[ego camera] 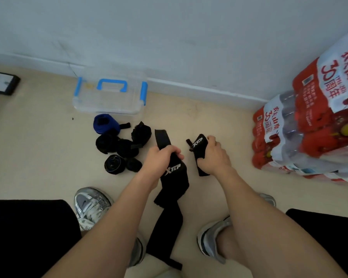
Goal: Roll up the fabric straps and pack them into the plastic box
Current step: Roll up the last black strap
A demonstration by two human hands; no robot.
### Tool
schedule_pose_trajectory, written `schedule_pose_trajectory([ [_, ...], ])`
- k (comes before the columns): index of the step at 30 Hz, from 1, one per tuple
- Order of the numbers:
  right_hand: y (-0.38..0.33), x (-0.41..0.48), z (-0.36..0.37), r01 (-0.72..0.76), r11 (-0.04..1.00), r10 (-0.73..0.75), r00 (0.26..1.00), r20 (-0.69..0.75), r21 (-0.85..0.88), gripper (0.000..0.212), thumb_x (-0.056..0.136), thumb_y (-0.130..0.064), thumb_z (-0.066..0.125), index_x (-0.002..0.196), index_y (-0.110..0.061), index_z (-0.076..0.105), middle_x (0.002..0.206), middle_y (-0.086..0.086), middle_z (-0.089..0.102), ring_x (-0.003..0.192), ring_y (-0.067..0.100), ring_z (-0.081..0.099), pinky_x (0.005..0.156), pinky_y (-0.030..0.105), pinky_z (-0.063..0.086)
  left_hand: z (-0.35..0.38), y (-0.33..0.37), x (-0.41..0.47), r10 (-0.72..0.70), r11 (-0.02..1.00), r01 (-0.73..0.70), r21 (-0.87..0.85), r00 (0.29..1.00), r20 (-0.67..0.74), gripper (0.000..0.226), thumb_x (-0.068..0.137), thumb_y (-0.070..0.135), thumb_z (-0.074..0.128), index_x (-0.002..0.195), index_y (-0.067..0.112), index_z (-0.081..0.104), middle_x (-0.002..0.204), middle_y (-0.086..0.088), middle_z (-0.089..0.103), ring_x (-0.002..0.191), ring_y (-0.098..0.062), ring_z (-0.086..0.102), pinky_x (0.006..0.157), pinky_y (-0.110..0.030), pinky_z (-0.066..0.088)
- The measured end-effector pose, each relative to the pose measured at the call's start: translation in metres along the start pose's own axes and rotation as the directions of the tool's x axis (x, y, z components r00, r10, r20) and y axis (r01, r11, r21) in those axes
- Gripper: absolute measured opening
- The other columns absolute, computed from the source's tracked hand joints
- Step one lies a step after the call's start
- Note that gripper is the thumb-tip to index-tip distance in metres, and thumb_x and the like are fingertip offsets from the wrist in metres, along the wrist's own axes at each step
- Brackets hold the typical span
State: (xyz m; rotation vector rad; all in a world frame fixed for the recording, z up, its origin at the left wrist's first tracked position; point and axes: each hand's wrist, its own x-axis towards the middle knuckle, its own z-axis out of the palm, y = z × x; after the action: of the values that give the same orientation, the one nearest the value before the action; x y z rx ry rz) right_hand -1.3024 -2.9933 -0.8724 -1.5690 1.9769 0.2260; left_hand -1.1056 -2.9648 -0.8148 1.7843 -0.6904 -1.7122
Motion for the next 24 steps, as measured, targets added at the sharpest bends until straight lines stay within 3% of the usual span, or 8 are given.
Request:
schedule_pose_trajectory([
  [5, -0.011, -0.023, -0.054, 0.02, 0.996, -0.008, 0.992, -0.126, 0.091, 0.059, 0.082, -0.02, 0.064, 0.14, -0.02, 0.055, 0.138, 0.009, 0.058, 0.131, 0.038, 0.048, 0.107, 0.047, 0.038, 0.004, 0.019, -0.031, 0.084, 0.996, -0.082, -0.025, 0.991, 0.101, 0.026, 0.107, 0.014, 0.055, 0.096, 0.008, 0.077, 0.097, -0.011, 0.084, 0.092, -0.023, 0.077, 0.088, -0.037, 0.061],
  [8, -0.021, -0.048, -0.089, 0.183, 0.936, -0.08, 0.942, -0.325, 0.3, 0.04, 0.076, -0.013, 0.066, 0.115, -0.019, 0.065, 0.114, 0.003, 0.068, 0.113, 0.031, 0.061, 0.09, 0.037, 0.049, 0.01, 0.035, -0.058, 0.177, 0.98, -0.167, -0.107, 0.98, 0.095, 0.026, 0.112, 0.009, 0.046, 0.112, 0.008, 0.072, 0.097, -0.009, 0.083, 0.099, -0.024, 0.079, 0.081, -0.031, 0.061],
  [11, -0.035, -0.079, -0.124, 0.353, 0.845, -0.154, 0.879, -0.45, 0.401, 0.038, 0.071, -0.034, 0.069, 0.109, -0.03, 0.065, 0.103, -0.01, 0.07, 0.096, 0.017, 0.065, 0.075, 0.027, 0.047, 0.018, 0.053, -0.084, 0.254, 0.955, -0.242, -0.171, 0.966, 0.051, 0.023, 0.107, 0.004, 0.047, 0.108, 0.01, 0.069, 0.086, -0.016, 0.075, 0.088, -0.025, 0.079, 0.078, -0.034, 0.064],
  [13, -0.044, -0.101, -0.147, 0.424, 0.836, -0.219, 0.84, -0.496, 0.348, 0.051, 0.064, -0.053, 0.065, 0.113, -0.038, 0.065, 0.106, -0.015, 0.068, 0.097, 0.013, 0.063, 0.079, 0.027, 0.049, 0.019, 0.07, -0.099, 0.309, 0.945, -0.303, -0.122, 0.95, 0.039, 0.014, 0.107, 0.013, 0.056, 0.119, 0.016, 0.064, 0.084, -0.017, 0.076, 0.084, -0.024, 0.076, 0.087, -0.042, 0.06],
  [15, -0.05, -0.118, -0.169, 0.456, 0.859, -0.274, 0.794, -0.543, 0.234, 0.056, 0.063, -0.064, 0.059, 0.113, -0.039, 0.067, 0.107, -0.011, 0.068, 0.101, 0.018, 0.065, 0.086, 0.033, 0.052, 0.018, 0.091, -0.114, 0.38, 0.924, -0.376, -0.062, 0.922, 0.075, 0.034, 0.102, 0.016, 0.068, 0.132, 0.019, 0.053, 0.083, -0.019, 0.076, 0.083, -0.024, 0.075, 0.089, -0.043, 0.059],
  [18, -0.056, -0.14, -0.211, 0.433, 0.901, -0.355, 0.701, -0.618, -0.025, 0.058, 0.067, -0.076, 0.049, 0.106, -0.038, 0.067, 0.099, -0.007, 0.063, 0.099, 0.026, 0.065, 0.09, 0.04, 0.049, 0.016, 0.132, -0.141, 0.504, 0.83, -0.529, 0.178, 0.847, 0.168, 0.062, 0.085, 0.017, 0.084, 0.137, 0.025, 0.05, 0.074, -0.01, 0.07, 0.072, -0.014, 0.07, 0.072, -0.029, 0.057],
  [20, -0.06, -0.154, -0.245, 0.415, 0.898, -0.403, 0.646, -0.648, -0.145, 0.058, 0.075, -0.079, 0.044, 0.107, -0.037, 0.068, 0.097, -0.006, 0.059, 0.1, 0.027, 0.063, 0.092, 0.043, 0.046, 0.018, 0.163, -0.159, 0.565, 0.711, -0.601, 0.366, 0.797, 0.211, 0.051, 0.082, 0.026, 0.087, 0.125, 0.026, 0.059, 0.078, -0.001, 0.072, 0.07, -0.012, 0.069, 0.063, -0.021, 0.05],
  [24, -0.07, -0.182, -0.315, 0.398, 0.859, -0.51, 0.592, -0.624, -0.323, 0.033, 0.104, -0.056, 0.047, 0.097, -0.03, 0.067, 0.093, 0.0, 0.064, 0.101, 0.033, 0.065, 0.084, 0.044, 0.04, 0.024, 0.223, -0.191, 0.598, 0.608, -0.639, 0.471, 0.759, 0.258, 0.024, 0.098, 0.035, 0.071, 0.104, 0.012, 0.068, 0.087, -0.012, 0.079, 0.079, -0.026, 0.075, 0.074, -0.035, 0.054],
])
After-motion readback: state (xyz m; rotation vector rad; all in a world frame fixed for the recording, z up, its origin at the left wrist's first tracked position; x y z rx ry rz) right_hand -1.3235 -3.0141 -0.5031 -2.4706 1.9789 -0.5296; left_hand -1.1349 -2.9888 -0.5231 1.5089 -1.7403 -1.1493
